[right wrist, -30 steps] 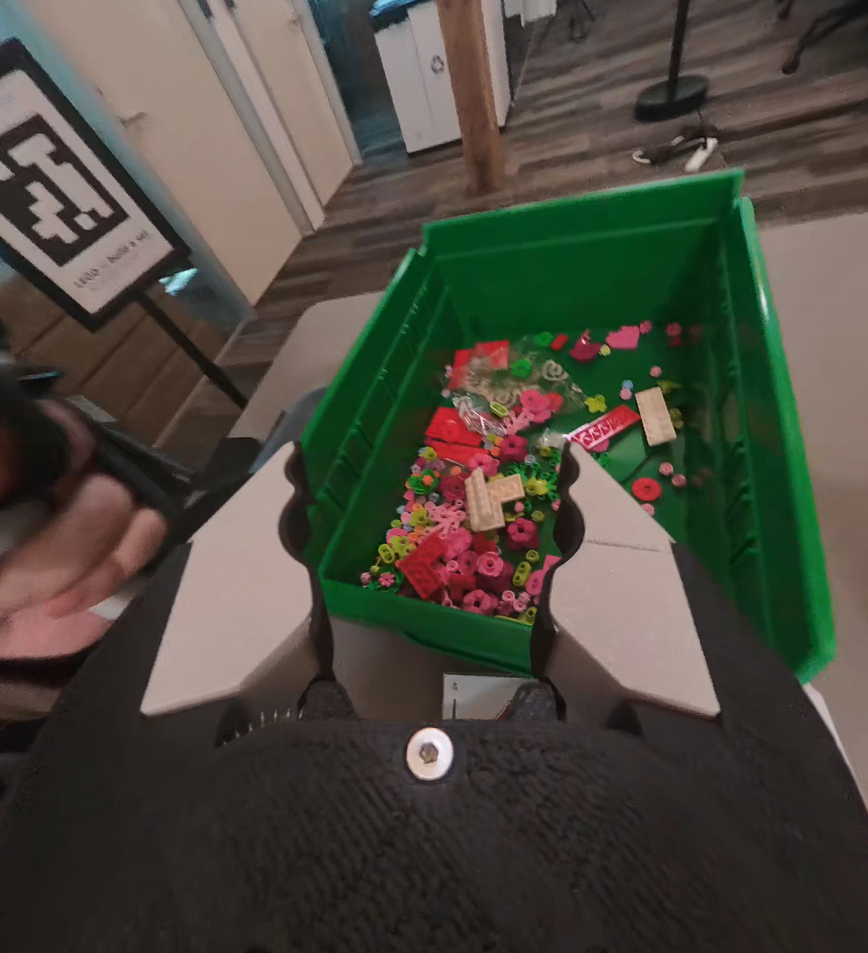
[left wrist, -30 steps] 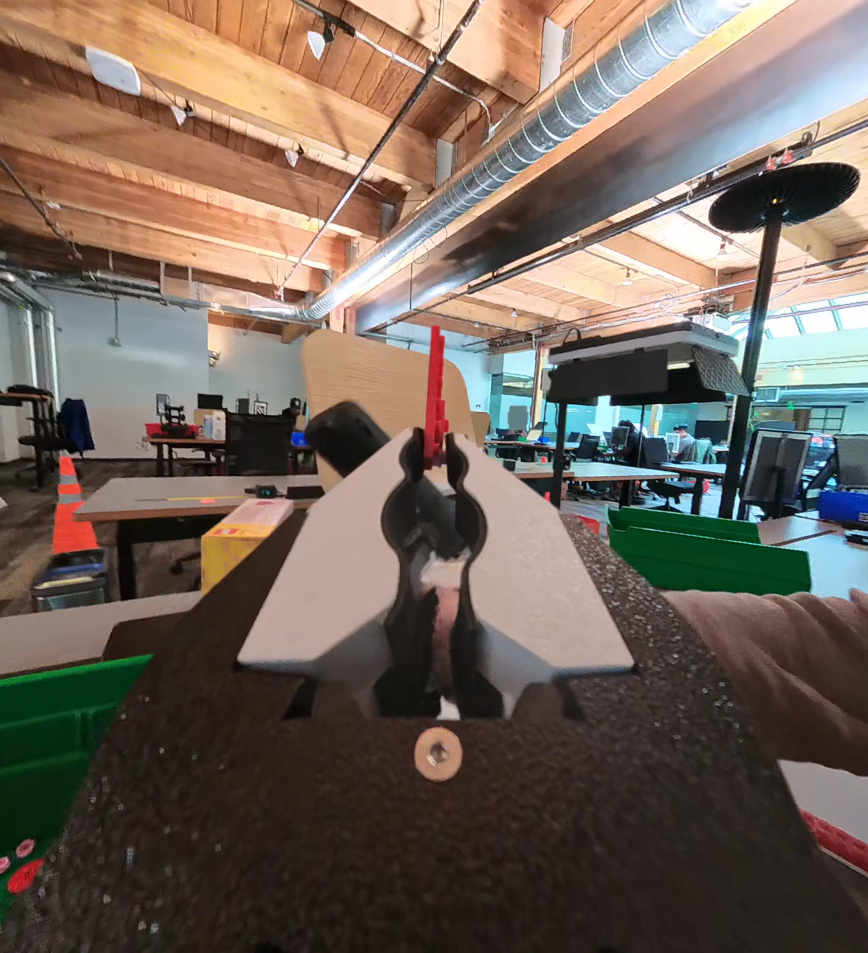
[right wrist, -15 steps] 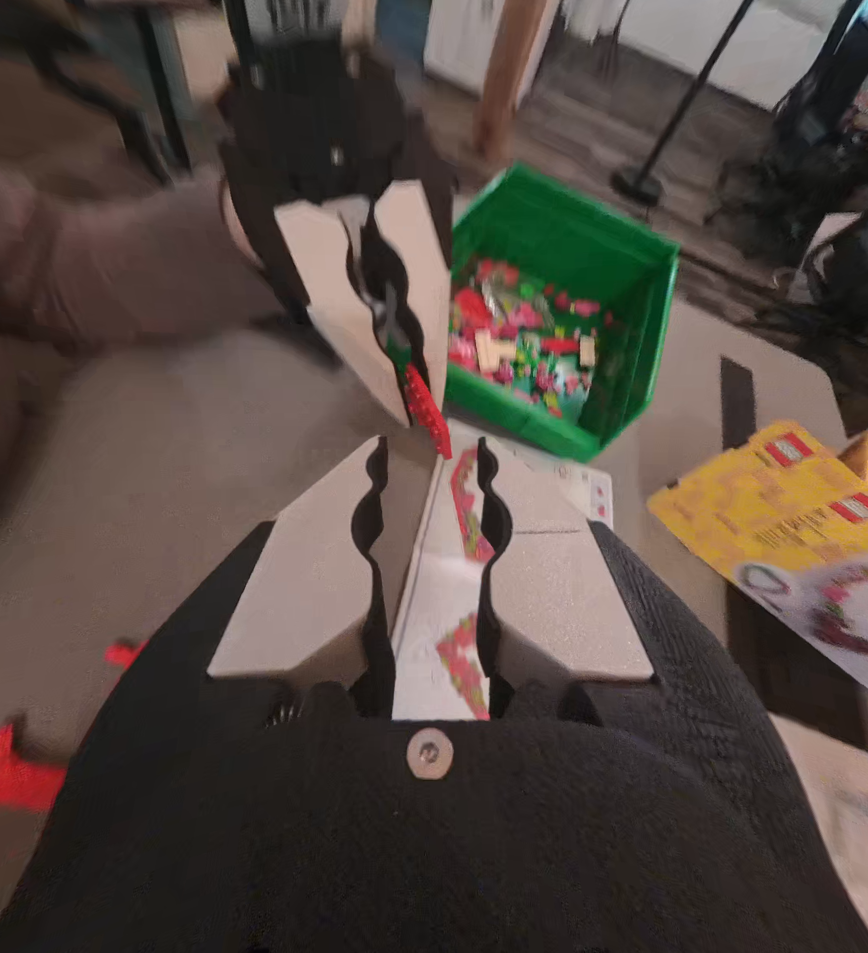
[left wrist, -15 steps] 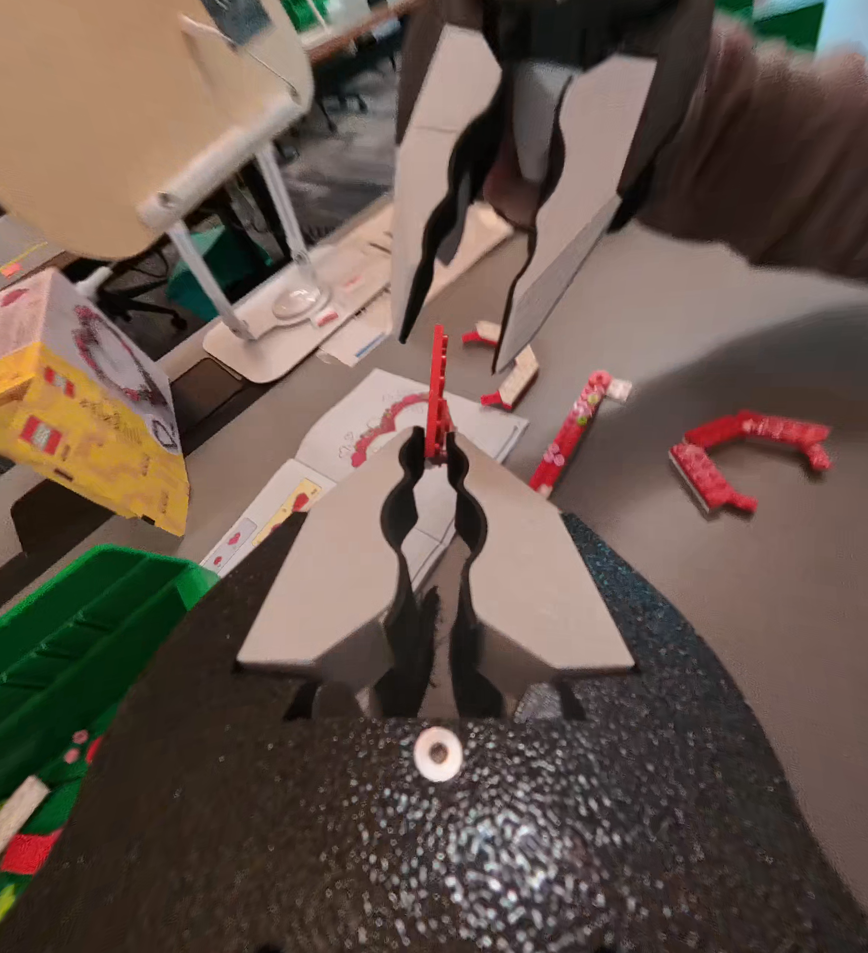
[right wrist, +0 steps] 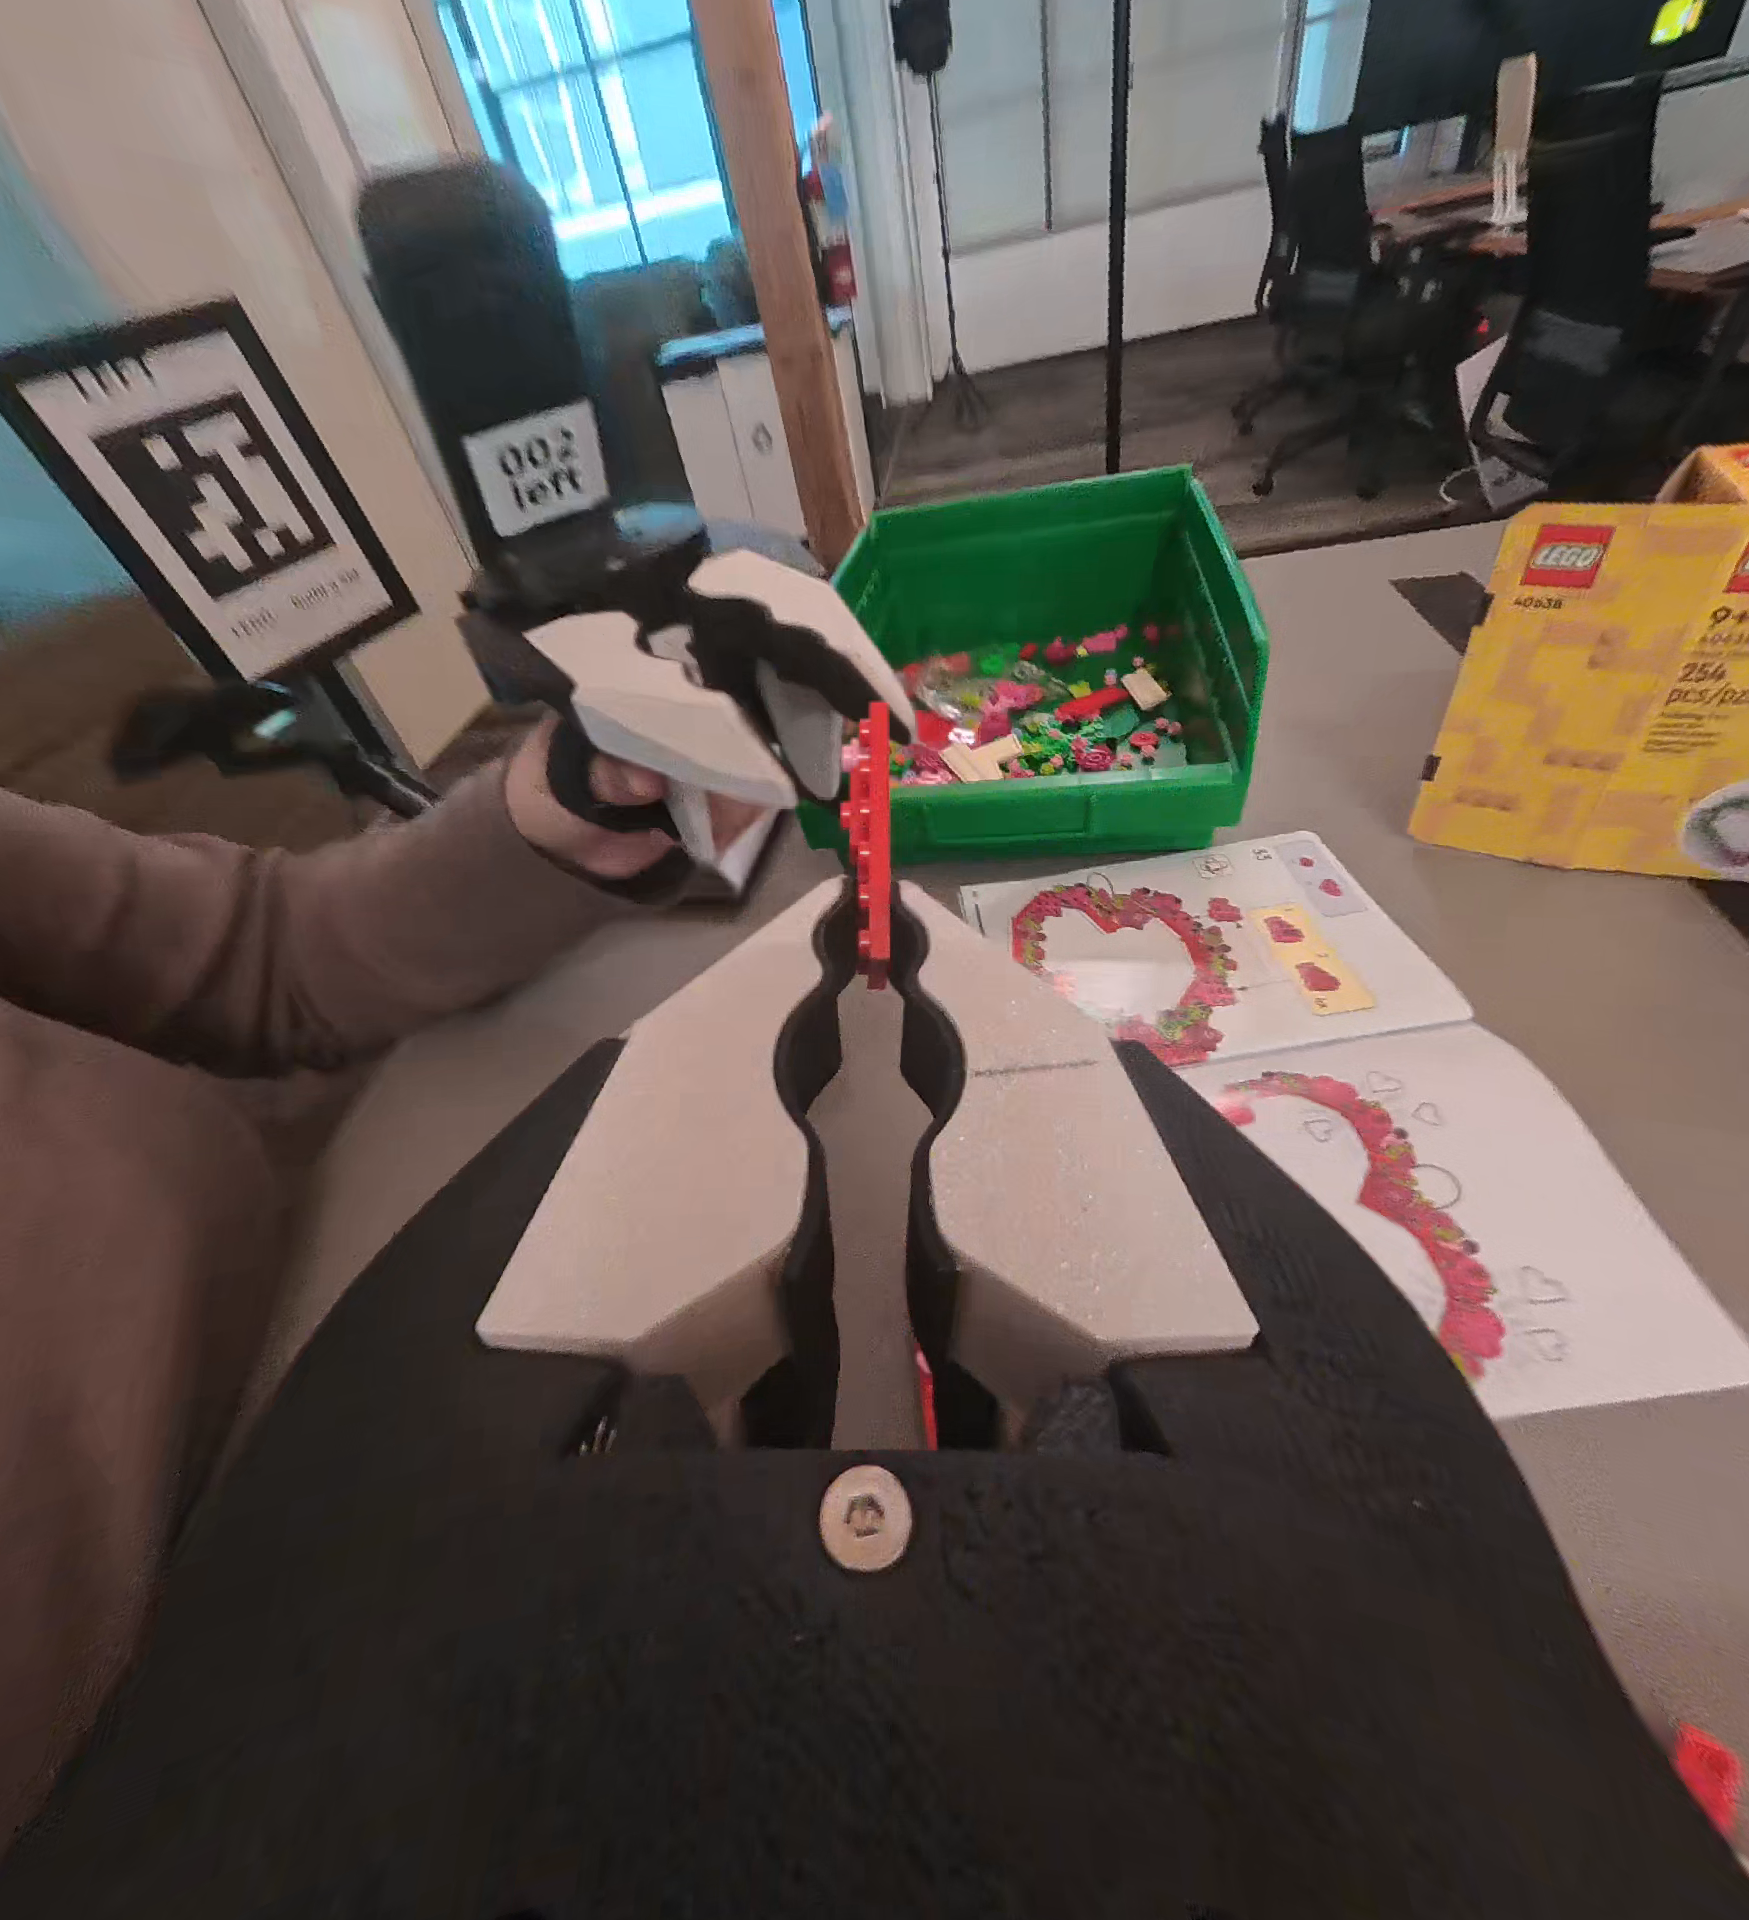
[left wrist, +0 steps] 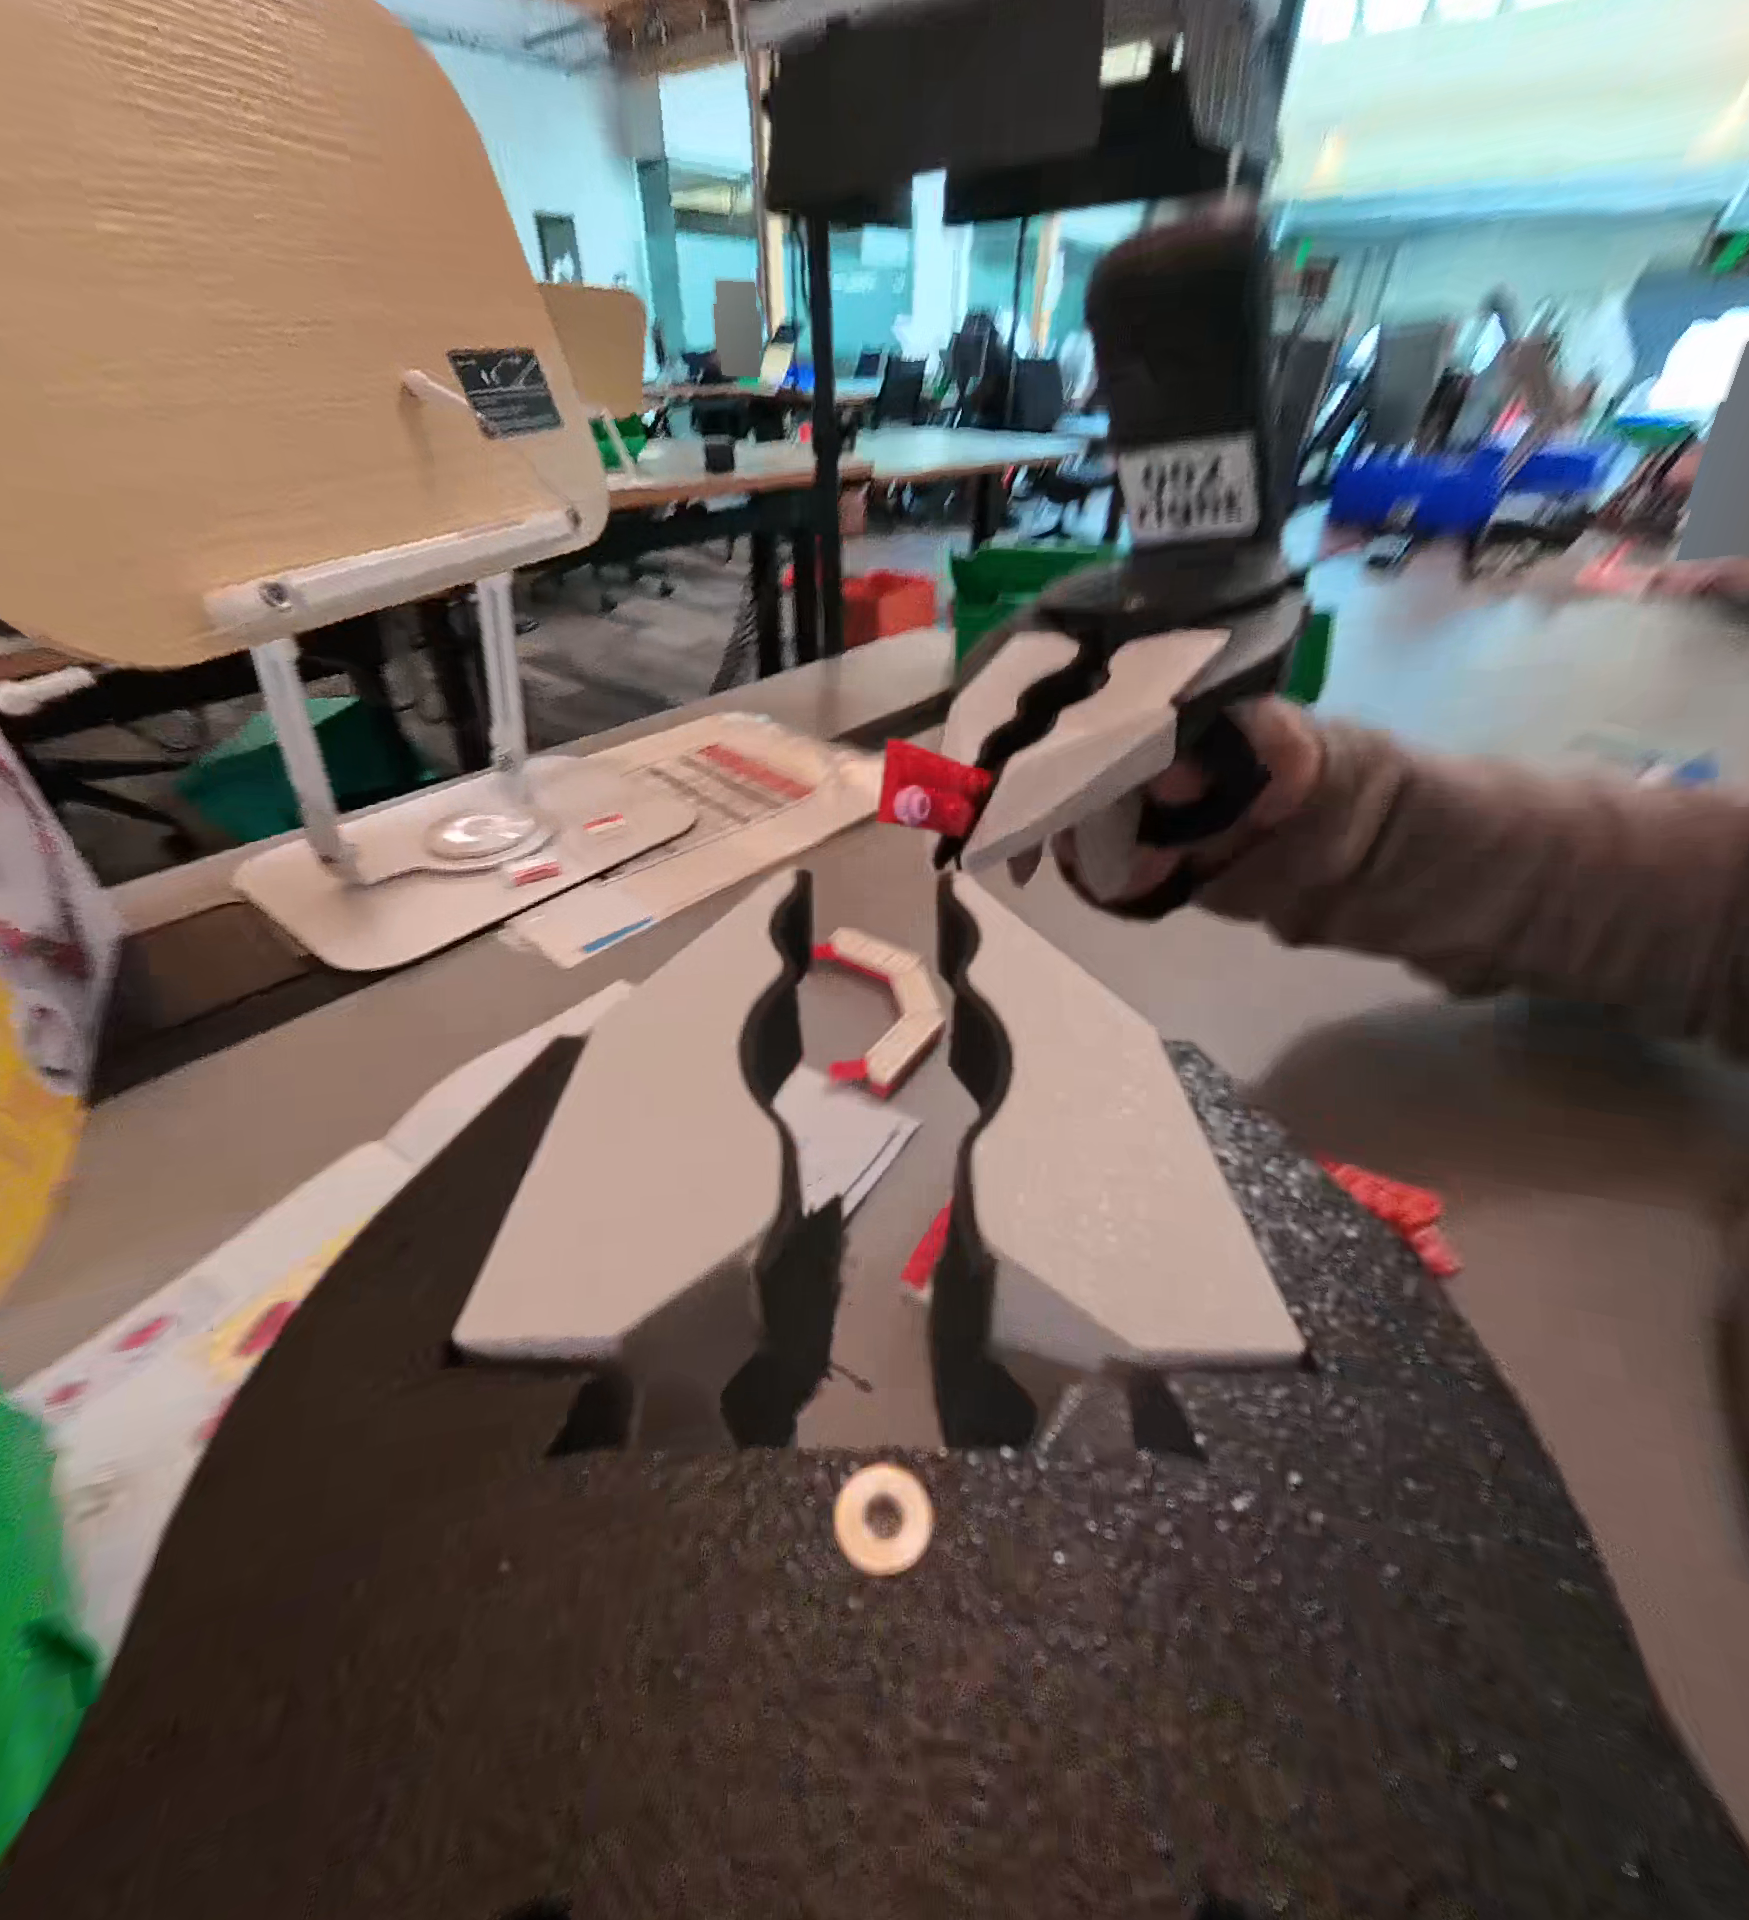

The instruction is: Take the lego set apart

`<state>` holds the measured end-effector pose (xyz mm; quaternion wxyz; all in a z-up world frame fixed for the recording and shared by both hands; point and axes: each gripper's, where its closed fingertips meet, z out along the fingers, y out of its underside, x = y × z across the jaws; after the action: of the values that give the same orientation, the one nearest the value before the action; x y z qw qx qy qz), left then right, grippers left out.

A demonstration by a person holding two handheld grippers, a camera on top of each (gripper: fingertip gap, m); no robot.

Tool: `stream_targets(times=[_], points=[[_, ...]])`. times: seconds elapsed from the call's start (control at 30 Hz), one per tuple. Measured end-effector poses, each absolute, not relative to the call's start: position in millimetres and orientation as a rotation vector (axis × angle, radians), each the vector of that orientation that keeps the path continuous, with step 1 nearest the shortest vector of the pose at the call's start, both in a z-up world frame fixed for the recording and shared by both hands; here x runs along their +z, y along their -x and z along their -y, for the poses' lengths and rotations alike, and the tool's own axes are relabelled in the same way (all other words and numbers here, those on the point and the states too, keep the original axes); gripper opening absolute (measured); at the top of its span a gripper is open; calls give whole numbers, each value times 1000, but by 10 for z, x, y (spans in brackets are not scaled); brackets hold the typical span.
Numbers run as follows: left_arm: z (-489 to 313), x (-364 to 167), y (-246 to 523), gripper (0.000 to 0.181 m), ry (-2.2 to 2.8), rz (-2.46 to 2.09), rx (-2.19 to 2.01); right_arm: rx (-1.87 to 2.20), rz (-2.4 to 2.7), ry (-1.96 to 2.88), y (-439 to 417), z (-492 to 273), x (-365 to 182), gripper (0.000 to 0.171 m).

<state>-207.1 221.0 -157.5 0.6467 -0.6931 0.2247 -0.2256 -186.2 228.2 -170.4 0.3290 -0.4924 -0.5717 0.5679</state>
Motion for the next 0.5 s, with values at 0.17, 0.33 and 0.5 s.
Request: stream_targets(times=[0.17, 0.33, 0.5], points=[[-2217, -1593, 1979, 3, 1510, -550, -444, 1487, 1422, 1249, 1814, -2259, -1740, 3], [-2203, -1569, 1827, 6, 1502, -463, -619, 1114, 1417, 1092, 1818, -2311, -1740, 3], [-2235, -1505, 1918, 16, 1456, -266, -887, 850, 1399, 969, 1792, -2330, -1672, 3]])
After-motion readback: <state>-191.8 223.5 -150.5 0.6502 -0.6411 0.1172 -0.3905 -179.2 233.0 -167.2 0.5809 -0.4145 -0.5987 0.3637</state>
